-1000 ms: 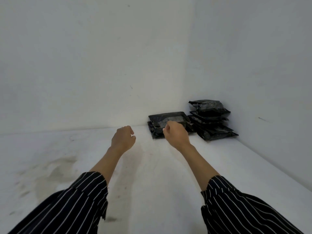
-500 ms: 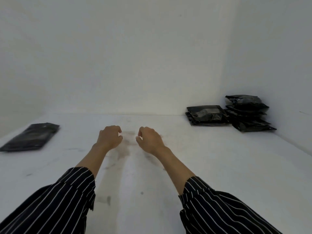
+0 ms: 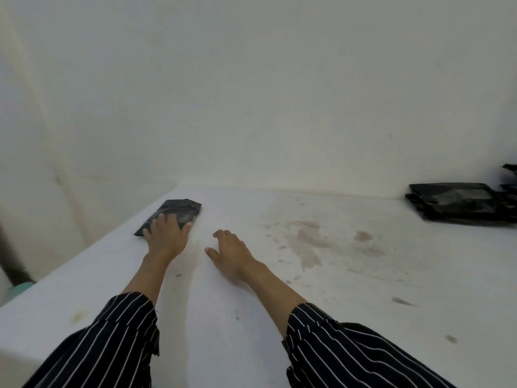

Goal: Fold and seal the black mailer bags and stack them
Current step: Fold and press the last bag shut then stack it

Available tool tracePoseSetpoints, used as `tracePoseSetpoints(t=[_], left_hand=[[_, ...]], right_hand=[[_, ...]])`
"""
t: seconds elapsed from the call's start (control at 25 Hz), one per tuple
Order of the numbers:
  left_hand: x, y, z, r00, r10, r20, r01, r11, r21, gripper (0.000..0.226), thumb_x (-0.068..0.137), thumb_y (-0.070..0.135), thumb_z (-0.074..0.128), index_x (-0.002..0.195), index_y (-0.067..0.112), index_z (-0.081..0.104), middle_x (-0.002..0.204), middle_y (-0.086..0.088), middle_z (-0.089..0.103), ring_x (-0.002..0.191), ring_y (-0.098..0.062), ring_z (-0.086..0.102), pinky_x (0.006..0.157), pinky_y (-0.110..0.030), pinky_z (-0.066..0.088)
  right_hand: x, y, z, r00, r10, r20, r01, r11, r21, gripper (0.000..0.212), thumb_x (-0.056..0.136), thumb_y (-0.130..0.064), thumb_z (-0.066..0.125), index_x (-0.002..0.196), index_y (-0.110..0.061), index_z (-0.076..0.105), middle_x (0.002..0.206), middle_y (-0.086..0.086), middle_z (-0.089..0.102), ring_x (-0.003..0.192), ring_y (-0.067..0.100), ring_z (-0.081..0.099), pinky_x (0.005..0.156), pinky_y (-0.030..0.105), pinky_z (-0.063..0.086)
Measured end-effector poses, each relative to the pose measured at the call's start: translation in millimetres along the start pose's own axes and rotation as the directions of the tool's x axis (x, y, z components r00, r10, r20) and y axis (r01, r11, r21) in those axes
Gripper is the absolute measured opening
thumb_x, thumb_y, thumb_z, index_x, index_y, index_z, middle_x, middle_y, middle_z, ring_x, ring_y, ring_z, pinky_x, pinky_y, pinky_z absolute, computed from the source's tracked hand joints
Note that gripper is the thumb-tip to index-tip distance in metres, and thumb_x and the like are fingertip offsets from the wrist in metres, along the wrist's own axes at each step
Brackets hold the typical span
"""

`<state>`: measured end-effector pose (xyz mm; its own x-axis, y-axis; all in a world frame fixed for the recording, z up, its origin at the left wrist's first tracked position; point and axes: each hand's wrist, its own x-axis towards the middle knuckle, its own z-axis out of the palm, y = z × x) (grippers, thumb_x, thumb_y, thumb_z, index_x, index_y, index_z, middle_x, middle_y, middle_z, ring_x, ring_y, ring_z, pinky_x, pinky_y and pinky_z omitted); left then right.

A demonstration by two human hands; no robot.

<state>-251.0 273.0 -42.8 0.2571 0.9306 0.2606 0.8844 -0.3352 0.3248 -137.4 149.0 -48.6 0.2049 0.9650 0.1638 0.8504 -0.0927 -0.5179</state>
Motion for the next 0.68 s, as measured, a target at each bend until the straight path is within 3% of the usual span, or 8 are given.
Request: tracePoseSetpoints(t=[0.2,0.32,0.48,0.6,0.68], left_hand=[[30.2,-49.7,-0.2,0.986,-0.162,0.035,0.162,0.987,-0.013,0.057,0.098,0.045,0.031,0.140,0.007,0.035,0.146,-0.020,0.032,0.134,-0.039,0.028,0.111,-0.052,0.020],[45.1,-65.2,0.4,0.968,-0.246,0.054,0.251,0.956,-0.154,0.050,0.098,0.043,0.036,0.131,0.007,0.044,0.134,-0.020,0.045,0.125,-0.040,0.038,0.103,-0.048,0.031],[47.6,-68.8,6.0,0.971,-0.229,-0.063,0.192,0.912,-0.362,0.027,0.091,0.025,0.057,0.109,0.004,0.058,0.112,-0.014,0.063,0.107,-0.033,0.054,0.091,-0.039,0.041],[42.4,-62.2,1.7,0.954,-0.295,-0.058,0.204,0.778,-0.594,0.026,0.086,0.011,0.063,0.109,0.002,0.058,0.106,-0.010,0.063,0.084,-0.026,0.060,0.072,-0.027,0.047],[36.0,-55.3,-6.3,0.934,-0.353,0.044,0.263,0.601,-0.755,0.036,0.084,0.004,0.064,0.118,0.001,0.053,0.108,-0.011,0.060,0.076,-0.022,0.060,0.064,-0.019,0.049]], right_hand=[[55.3,-21.5,38.1,0.998,0.059,-0.011,-0.059,0.997,-0.048,0.046,0.100,-0.034,0.037,0.134,-0.004,0.041,0.139,0.014,0.041,0.128,0.030,0.034,0.106,0.039,0.025],[78.4,-28.7,53.2,0.991,0.091,-0.095,-0.100,0.991,-0.090,0.044,0.100,-0.036,0.036,0.124,-0.003,0.050,0.133,0.014,0.042,0.122,0.029,0.035,0.102,0.038,0.025],[100.0,-32.6,58.9,0.950,0.243,-0.196,-0.249,0.968,-0.008,0.045,0.099,-0.042,0.036,0.118,-0.007,0.056,0.128,0.010,0.046,0.120,0.027,0.036,0.101,0.037,0.026],[112.0,-29.2,55.4,0.918,0.371,-0.142,-0.352,0.925,0.141,0.042,0.094,-0.043,0.047,0.115,-0.010,0.060,0.127,0.008,0.049,0.122,0.027,0.039,0.102,0.037,0.027],[113.4,-25.0,47.7,0.905,0.417,-0.082,-0.375,0.875,0.306,0.031,0.089,-0.037,0.057,0.105,-0.011,0.062,0.118,0.007,0.057,0.117,0.027,0.047,0.101,0.037,0.033]])
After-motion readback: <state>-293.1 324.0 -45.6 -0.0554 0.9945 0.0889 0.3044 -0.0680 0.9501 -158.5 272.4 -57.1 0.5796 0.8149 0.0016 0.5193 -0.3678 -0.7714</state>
